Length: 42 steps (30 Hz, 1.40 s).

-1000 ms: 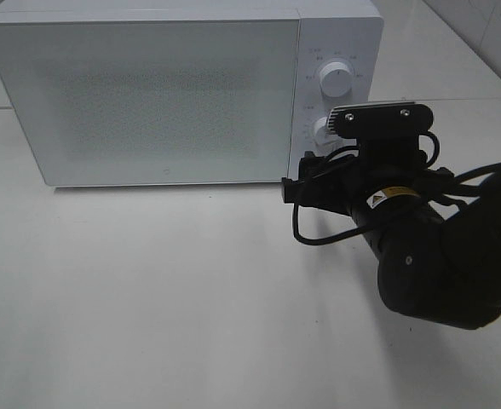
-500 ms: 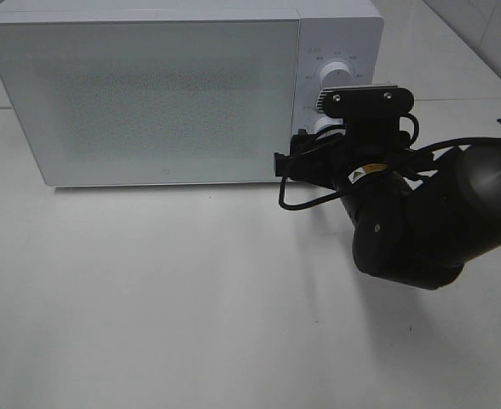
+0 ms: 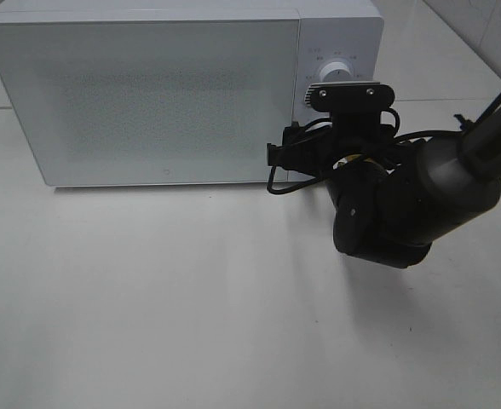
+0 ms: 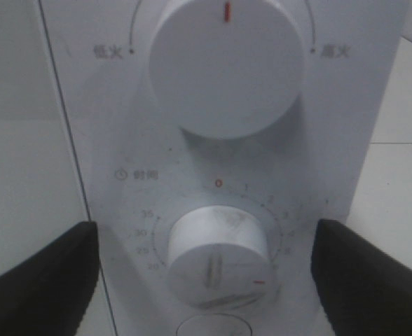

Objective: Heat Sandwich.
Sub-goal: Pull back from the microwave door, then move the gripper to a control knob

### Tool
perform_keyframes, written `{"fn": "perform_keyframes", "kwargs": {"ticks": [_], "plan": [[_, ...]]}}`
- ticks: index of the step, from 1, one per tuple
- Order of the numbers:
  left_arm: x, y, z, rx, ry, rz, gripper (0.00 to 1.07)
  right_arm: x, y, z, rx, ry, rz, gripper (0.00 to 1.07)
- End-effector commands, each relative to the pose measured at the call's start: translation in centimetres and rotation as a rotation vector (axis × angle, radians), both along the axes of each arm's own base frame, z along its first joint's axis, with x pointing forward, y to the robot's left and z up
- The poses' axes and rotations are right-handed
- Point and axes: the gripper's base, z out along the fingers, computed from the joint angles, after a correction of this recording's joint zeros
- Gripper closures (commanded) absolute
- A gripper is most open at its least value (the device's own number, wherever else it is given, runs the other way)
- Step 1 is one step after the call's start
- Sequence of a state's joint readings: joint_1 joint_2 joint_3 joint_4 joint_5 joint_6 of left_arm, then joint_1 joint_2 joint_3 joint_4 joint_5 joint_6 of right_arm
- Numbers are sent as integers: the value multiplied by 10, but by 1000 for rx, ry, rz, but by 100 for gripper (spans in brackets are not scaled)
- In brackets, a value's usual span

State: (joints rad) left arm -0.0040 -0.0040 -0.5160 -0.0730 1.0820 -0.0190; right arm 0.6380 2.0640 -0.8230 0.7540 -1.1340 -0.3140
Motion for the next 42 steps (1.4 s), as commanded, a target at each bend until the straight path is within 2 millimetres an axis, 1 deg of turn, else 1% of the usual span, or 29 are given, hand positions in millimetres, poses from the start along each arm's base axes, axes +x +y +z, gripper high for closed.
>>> {"fn": "perform_keyframes", "kwargs": {"ticks": [1, 4, 8, 10, 11, 12, 13, 14, 15, 16, 17, 18, 19, 20, 22, 23, 25, 36, 40, 42], "plan": [[-2, -1, 0, -9, -26, 1, 9, 5, 2, 0, 0, -10, 11, 32], [-2, -1, 0, -9, -26, 1, 9, 6, 2, 1, 1, -18, 9, 32], [-2, -1, 0, -9, -26, 1, 9, 6, 2, 1, 1, -18, 9, 36], [-2, -1, 0, -9, -26, 1, 9, 6, 2, 1, 1, -18, 9, 46], [-2, -1, 0, -9, -26, 1, 9, 6, 2, 1, 1, -18, 9, 46], [-2, -1, 0, -9, -26, 1, 9, 6, 2, 1, 1, -18, 8, 50], [-2, -1, 0, -9, -26, 1, 9, 6, 2, 1, 1, -18, 7, 56], [-2, -1, 0, -9, -26, 1, 9, 5, 2, 1, 1, -17, 8, 68], [-2, -1, 0, -9, -26, 1, 9, 5, 2, 1, 2, -16, 6, 75], [-2, -1, 0, -9, -26, 1, 9, 5, 2, 1, 2, -16, 6, 75], [-2, -1, 0, -9, -26, 1, 9, 5, 2, 1, 2, -16, 6, 82], [-2, -1, 0, -9, -26, 1, 9, 5, 2, 1, 2, -16, 6, 93], [-2, -1, 0, -9, -26, 1, 9, 5, 2, 1, 2, -16, 6, 97], [-2, -1, 0, -9, -26, 1, 9, 5, 2, 1, 2, -16, 6, 97], [-2, -1, 0, -9, -26, 1, 9, 5, 2, 1, 2, -16, 5, 102], [-2, -1, 0, -9, -26, 1, 9, 5, 2, 1, 2, -16, 5, 104], [-2, -1, 0, -9, -26, 1, 9, 5, 2, 1, 2, -16, 5, 103], [-2, -1, 0, -9, -26, 1, 9, 5, 2, 1, 5, -12, 6, 98], [-2, -1, 0, -9, -26, 1, 9, 5, 2, 1, 28, -13, 0, 96], [-2, -1, 0, -9, -26, 1, 9, 5, 2, 1, 73, -13, -10, 96]]}}
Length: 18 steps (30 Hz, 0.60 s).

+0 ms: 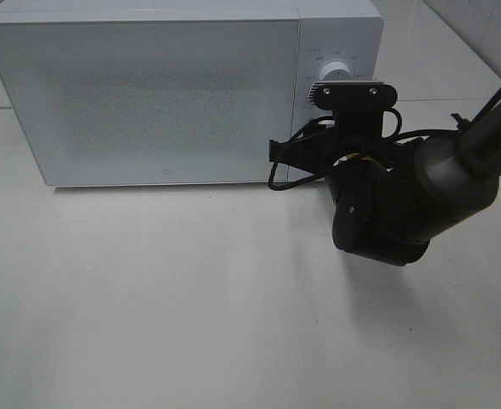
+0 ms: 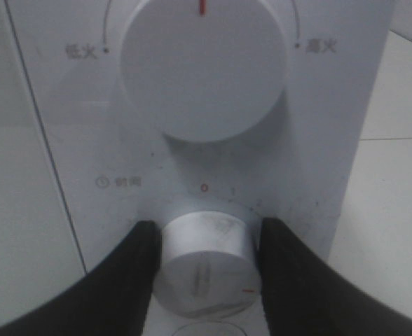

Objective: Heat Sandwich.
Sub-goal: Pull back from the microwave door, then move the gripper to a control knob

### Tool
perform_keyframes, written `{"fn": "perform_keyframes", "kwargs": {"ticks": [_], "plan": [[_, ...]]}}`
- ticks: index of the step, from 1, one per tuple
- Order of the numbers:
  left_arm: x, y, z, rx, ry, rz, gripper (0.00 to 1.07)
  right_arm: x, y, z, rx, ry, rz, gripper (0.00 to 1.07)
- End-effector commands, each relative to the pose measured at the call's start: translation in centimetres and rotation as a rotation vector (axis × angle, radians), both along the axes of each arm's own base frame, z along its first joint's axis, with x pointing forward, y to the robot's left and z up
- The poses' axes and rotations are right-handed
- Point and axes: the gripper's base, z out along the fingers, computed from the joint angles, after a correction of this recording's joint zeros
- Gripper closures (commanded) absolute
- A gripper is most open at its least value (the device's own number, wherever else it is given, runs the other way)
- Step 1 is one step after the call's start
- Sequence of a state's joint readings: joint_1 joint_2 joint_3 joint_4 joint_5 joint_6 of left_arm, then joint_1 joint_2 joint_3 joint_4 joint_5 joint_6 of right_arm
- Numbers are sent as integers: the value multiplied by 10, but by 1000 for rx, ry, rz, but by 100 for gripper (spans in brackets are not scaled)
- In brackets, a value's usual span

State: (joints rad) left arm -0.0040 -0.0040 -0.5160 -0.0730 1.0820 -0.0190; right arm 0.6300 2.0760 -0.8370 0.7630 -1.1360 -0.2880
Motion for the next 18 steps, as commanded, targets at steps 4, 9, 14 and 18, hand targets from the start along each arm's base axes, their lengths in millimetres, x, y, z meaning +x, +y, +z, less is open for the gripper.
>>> {"fn": "perform_keyframes", "kwargs": {"ticks": [4, 9, 14, 18], "plan": [[-2, -1, 0, -9, -26, 1, 9, 2, 3, 3, 142, -15, -9, 95], [-2, -1, 0, -9, -26, 1, 9, 2, 3, 3, 290, -23, -40, 95], [-2, -1, 0, -9, -26, 1, 9, 2, 3, 3, 458, -26, -74, 95], [-2, -1, 0, -9, -26, 1, 9, 2, 4, 3, 610, -27, -100, 95]]}}
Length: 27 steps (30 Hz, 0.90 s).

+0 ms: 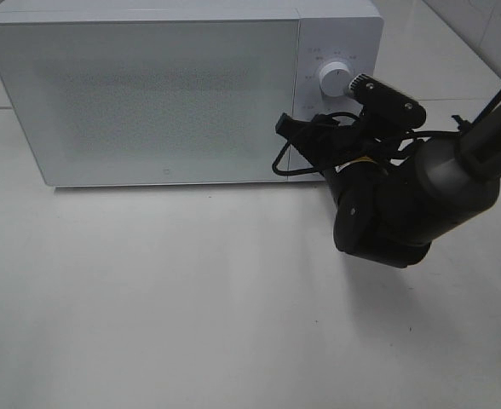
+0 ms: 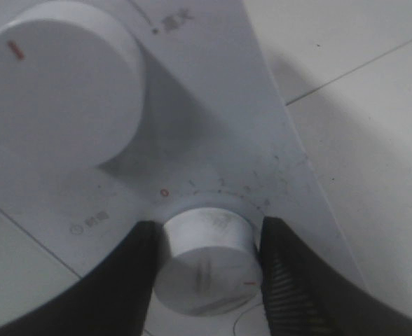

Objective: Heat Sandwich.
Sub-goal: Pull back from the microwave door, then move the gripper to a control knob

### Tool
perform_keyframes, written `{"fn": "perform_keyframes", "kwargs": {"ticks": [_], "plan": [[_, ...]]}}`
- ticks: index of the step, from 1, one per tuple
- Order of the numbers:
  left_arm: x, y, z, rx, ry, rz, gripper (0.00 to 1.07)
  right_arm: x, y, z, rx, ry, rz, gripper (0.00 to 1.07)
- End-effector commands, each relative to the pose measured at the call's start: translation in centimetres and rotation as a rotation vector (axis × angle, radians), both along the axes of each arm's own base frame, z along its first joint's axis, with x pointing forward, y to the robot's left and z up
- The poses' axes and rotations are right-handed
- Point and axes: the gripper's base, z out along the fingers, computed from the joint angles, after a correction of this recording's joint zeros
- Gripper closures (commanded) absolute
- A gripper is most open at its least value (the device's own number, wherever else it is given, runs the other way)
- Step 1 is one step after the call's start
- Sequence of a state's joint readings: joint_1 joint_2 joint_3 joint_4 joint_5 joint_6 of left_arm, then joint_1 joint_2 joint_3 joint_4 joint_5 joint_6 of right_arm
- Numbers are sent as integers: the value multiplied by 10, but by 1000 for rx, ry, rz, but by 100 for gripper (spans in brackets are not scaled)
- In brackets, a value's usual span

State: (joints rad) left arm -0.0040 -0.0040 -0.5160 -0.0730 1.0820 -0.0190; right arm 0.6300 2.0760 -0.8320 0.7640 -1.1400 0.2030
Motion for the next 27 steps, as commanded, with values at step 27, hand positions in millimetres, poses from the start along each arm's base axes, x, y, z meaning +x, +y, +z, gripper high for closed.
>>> {"fn": "perform_keyframes", "kwargs": {"ticks": [27], "plan": [[-2, -1, 0, -9, -26, 1, 9, 4, 1, 17, 927, -182, -137, 93]]}}
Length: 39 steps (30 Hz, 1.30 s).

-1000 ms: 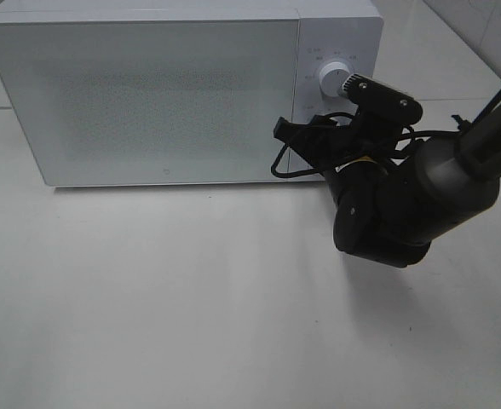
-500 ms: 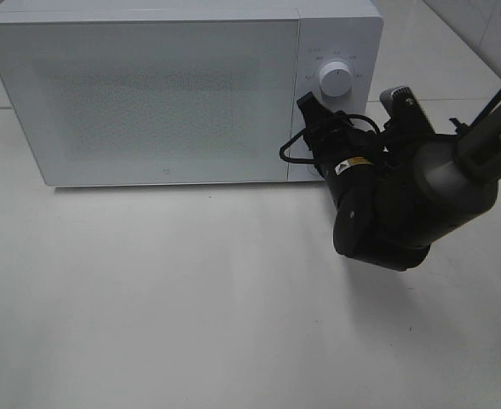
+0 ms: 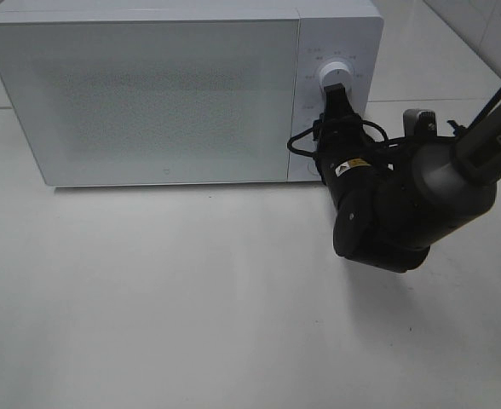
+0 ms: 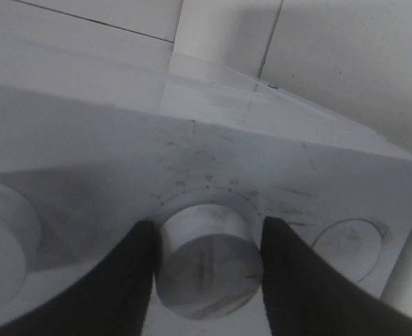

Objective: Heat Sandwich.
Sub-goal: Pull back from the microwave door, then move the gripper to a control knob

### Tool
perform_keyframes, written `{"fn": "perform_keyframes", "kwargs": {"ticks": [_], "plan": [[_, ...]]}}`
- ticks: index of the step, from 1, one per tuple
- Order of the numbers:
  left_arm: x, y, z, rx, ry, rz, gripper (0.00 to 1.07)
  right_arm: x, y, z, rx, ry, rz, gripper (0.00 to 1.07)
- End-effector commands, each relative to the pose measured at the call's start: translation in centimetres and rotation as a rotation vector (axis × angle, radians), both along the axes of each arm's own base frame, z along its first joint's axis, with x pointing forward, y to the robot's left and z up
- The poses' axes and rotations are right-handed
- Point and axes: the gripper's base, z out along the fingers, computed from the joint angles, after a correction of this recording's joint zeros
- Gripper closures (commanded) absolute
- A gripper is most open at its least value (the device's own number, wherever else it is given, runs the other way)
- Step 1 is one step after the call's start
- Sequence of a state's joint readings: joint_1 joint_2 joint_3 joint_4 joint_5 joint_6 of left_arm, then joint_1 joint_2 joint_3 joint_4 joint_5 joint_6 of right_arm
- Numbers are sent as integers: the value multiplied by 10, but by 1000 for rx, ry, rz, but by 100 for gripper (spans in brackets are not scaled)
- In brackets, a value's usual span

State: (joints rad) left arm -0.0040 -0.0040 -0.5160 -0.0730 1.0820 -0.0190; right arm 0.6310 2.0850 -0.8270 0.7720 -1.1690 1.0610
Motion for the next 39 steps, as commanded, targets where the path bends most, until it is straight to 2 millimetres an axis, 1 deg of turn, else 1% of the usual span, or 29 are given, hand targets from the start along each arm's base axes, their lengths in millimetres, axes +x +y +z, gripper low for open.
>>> {"fn": "perform_keyframes", "kwargs": {"ticks": [1, 4, 8, 19, 24, 27, 28, 29, 32, 33, 34, 36, 37, 39], "plan": [[-2, -1, 0, -9, -26, 1, 9, 5, 2, 19, 102, -154, -11, 93], [-2, -1, 0, -9, -26, 1, 9, 5, 3, 19, 178, -156, -20, 93], [-2, -1, 0, -9, -26, 1, 9, 5, 3, 19, 213, -157, -24, 93], [-2, -1, 0, -9, -26, 1, 9, 5, 3, 19, 202, -157, -22, 92], [-2, -1, 0, -9, -26, 1, 9, 5, 3, 19, 156, -155, -16, 90], [-2, -1, 0, -9, -26, 1, 9, 5, 3, 19, 155, -157, -13, 85], [-2, -1, 0, -9, -26, 1, 9, 5, 3, 19, 155, -157, -13, 85], [-2, -1, 0, -9, -26, 1, 9, 5, 3, 20, 157, -158, -13, 80], [-2, -1, 0, -9, -26, 1, 9, 5, 3, 20, 155, -158, -14, 72], [-2, -1, 0, -9, -26, 1, 9, 5, 3, 20, 155, -158, -14, 72], [-2, -1, 0, -9, -26, 1, 9, 5, 2, 20, 157, -156, -21, 67], [-2, -1, 0, -9, -26, 1, 9, 5, 1, 19, 159, -155, -28, 62], [-2, -1, 0, -9, -26, 1, 9, 5, 1, 19, 159, -155, -28, 62], [-2, -1, 0, -9, -26, 1, 9, 4, 0, 19, 164, -151, -46, 54]]}}
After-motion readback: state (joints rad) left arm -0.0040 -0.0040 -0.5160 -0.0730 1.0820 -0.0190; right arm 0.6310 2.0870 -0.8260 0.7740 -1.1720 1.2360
